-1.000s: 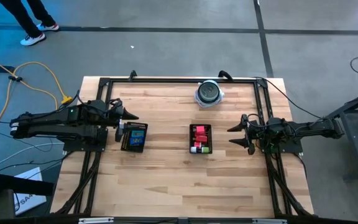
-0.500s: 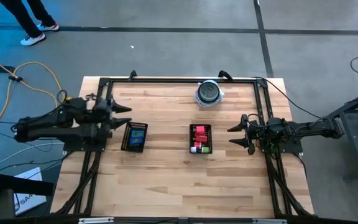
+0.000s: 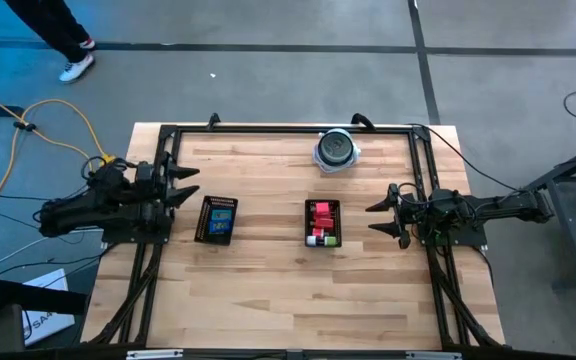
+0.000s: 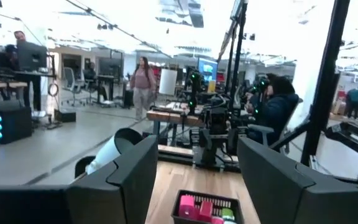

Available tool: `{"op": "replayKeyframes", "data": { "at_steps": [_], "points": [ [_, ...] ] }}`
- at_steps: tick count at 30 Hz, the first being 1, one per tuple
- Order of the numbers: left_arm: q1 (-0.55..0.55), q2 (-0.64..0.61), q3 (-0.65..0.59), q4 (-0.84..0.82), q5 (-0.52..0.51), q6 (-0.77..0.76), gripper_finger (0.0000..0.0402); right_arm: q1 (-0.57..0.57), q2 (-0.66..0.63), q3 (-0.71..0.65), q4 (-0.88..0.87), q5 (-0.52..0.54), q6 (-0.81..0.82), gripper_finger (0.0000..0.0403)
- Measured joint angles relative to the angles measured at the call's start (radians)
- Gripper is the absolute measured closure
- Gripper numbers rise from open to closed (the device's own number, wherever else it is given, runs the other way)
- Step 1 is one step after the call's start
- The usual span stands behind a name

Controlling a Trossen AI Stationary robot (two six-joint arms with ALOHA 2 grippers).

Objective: Pick & Place Office items
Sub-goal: Return to Home Position

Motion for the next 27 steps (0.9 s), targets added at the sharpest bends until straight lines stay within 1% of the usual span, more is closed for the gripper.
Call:
{"op": "replayKeyframes", "data": {
  "at_steps": [8,15,20,23,27],
  "points": [
    [0.0,-0.001,-0.129,0.214,-0.054,0.005,0.0186,0.0,0.0,0.0,-0.001,0.0,0.0,0.018],
    [0.0,0.0,-0.204,0.309,-0.054,0.003,0.0186,0.0,0.0,0.0,-0.001,0.0,0.0,0.018],
    [0.0,0.0,-0.287,0.431,-0.054,0.002,0.0186,0.0,0.0,0.0,-0.001,0.0,0.0,0.018],
    [0.0,0.0,-0.306,0.471,-0.053,0.0,0.0186,0.0,0.0,0.0,-0.001,0.0,0.0,0.018],
    [0.0,0.0,-0.31,0.47,-0.053,0.0,0.0186,0.0,0.0,0.0,-0.001,0.0,0.0,0.018]
  ]
}}
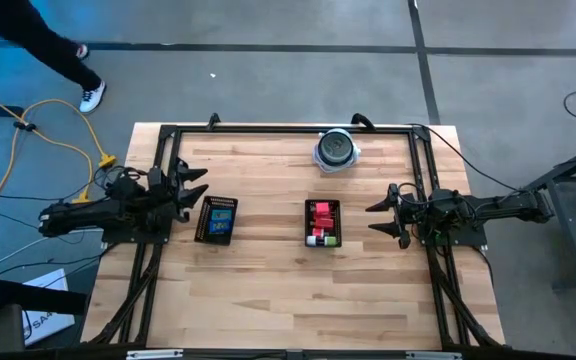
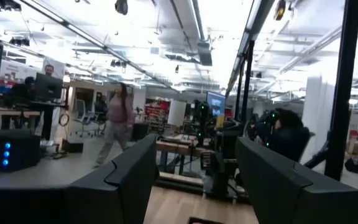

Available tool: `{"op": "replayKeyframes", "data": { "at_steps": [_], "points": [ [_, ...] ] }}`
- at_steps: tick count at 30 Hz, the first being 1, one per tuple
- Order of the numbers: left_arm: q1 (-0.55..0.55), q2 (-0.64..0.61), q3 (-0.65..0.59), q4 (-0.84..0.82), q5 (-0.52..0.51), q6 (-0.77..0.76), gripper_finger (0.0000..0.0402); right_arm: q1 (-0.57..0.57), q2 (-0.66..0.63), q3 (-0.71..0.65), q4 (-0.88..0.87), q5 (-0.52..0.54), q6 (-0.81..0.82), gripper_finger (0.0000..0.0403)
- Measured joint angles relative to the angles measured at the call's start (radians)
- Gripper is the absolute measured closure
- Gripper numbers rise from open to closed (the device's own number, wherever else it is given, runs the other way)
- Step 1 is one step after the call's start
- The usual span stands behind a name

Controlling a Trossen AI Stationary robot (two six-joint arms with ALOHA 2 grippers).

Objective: Pick & Place Office items
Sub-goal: Return to Home Position

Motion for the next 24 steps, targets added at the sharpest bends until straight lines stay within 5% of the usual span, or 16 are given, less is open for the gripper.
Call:
{"op": "replayKeyframes", "data": {
  "at_steps": [24],
  "points": [
    [0.0,0.0,-0.014,-0.134,-0.056,0.09,0.0186,0.0,0.0,0.0,0.0,0.0,0.0,0.018]
  ]
}}
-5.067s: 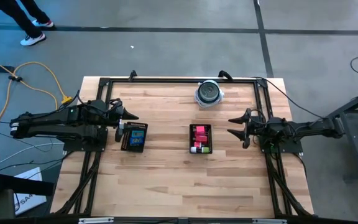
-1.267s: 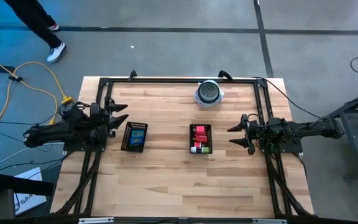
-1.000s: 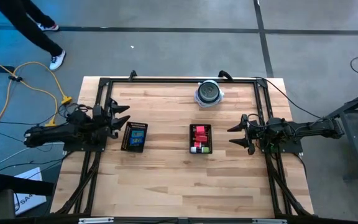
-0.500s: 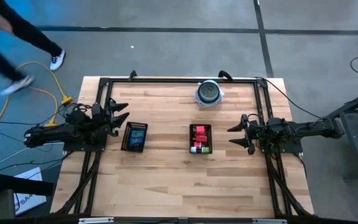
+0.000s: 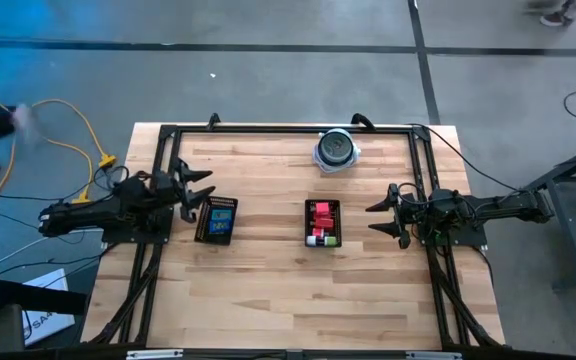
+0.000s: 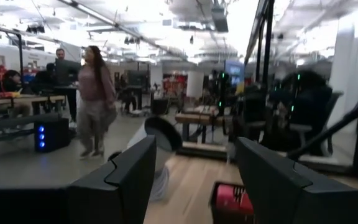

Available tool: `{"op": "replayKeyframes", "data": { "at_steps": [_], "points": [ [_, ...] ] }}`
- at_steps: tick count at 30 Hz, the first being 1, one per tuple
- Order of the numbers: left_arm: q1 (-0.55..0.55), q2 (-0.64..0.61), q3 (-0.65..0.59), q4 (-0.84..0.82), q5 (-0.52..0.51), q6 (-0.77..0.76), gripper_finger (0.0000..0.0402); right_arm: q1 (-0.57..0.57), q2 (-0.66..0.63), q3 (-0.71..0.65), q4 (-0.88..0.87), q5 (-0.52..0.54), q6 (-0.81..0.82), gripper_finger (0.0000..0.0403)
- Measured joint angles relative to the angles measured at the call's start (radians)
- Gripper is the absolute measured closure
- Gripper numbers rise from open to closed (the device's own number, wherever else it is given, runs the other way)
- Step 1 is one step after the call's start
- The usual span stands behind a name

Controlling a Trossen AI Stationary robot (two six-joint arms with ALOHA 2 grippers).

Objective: Pick & Place Office items
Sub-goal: Return to Home Position

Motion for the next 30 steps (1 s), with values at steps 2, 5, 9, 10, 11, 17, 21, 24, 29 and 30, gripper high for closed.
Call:
{"op": "replayKeyframes", "data": {
  "at_steps": [2,5,9,10,11,17,21,24,29,30],
  "points": [
    [0.0,0.0,-0.001,-0.029,0.0,0.011,0.0186,0.0,0.0,0.0,0.0,0.0,0.0,0.018],
    [0.0,0.0,-0.001,-0.072,0.001,0.032,0.0186,0.0,0.0,0.0,0.0,0.0,0.0,0.018],
    [0.0,0.0,-0.001,-0.119,0.001,0.058,0.0186,0.0,0.0,0.0,0.0,0.0,0.0,0.018],
    [0.0,0.0,-0.001,-0.131,0.001,0.064,0.0186,0.0,0.0,0.0,0.0,0.0,0.0,0.018],
    [0.0,0.0,-0.001,-0.143,0.001,0.072,0.0186,0.0,0.0,0.0,0.0,0.0,0.0,0.018],
    [0.0,0.0,-0.001,-0.233,0.002,0.108,0.0186,0.0,0.0,0.0,0.0,0.0,0.0,0.018],
    [0.0,0.0,-0.001,-0.237,0.005,0.15,0.0186,0.0,0.0,0.0,0.0,0.0,0.0,0.018],
    [0.0,0.0,-0.001,-0.236,0.005,0.164,0.0186,0.0,0.0,0.0,0.0,0.0,0.0,0.018],
    [0.0,0.0,-0.001,-0.236,0.005,0.164,0.0186,0.0,0.0,0.0,0.0,0.0,0.0,0.018],
    [0.0,0.0,-0.001,-0.236,0.005,0.164,0.0186,0.0,0.0,0.0,0.0,0.0,0.0,0.018]
  ]
}}
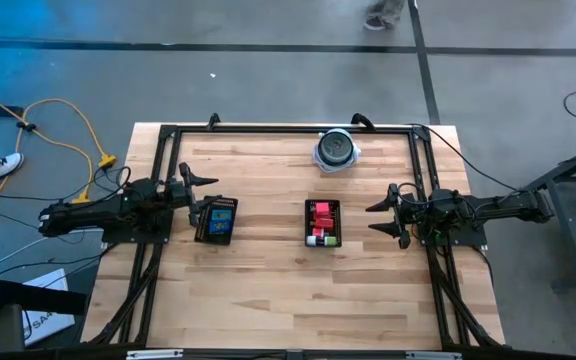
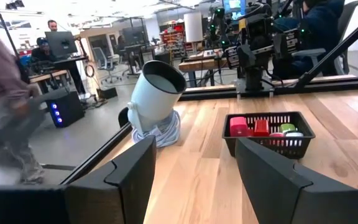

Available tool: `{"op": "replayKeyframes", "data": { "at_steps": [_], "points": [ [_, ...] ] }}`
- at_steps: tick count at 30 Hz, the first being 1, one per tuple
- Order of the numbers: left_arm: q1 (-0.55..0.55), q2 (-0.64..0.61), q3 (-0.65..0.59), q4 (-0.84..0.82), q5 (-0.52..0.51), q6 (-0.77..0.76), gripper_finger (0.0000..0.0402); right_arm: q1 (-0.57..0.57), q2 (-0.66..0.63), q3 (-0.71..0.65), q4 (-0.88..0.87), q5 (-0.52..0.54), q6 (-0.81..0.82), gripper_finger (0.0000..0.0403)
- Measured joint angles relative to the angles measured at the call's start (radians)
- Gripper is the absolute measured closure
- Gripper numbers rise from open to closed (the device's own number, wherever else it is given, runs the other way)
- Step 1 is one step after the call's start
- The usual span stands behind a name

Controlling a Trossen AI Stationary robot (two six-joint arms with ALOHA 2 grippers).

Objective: Pick & Place Office items
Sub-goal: Return to Home Position

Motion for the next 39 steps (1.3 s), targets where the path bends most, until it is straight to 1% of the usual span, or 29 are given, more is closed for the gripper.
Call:
{"op": "replayKeyframes", "data": {
  "at_steps": [7,13,39],
  "points": [
    [0.0,0.0,0.0,0.0,0.0,-0.001,0.0186,0.0,0.0,0.0,0.0,0.0,0.0,0.018],
    [0.0,0.0,0.0,0.0,0.0,-0.041,0.0186,0.0,0.0,0.0,0.0,0.0,0.0,0.018],
    [0.0,0.0,0.0,0.0,0.0,-0.045,0.0186,0.0,0.0,0.0,0.0,0.0,0.0,0.018]
  ]
}}
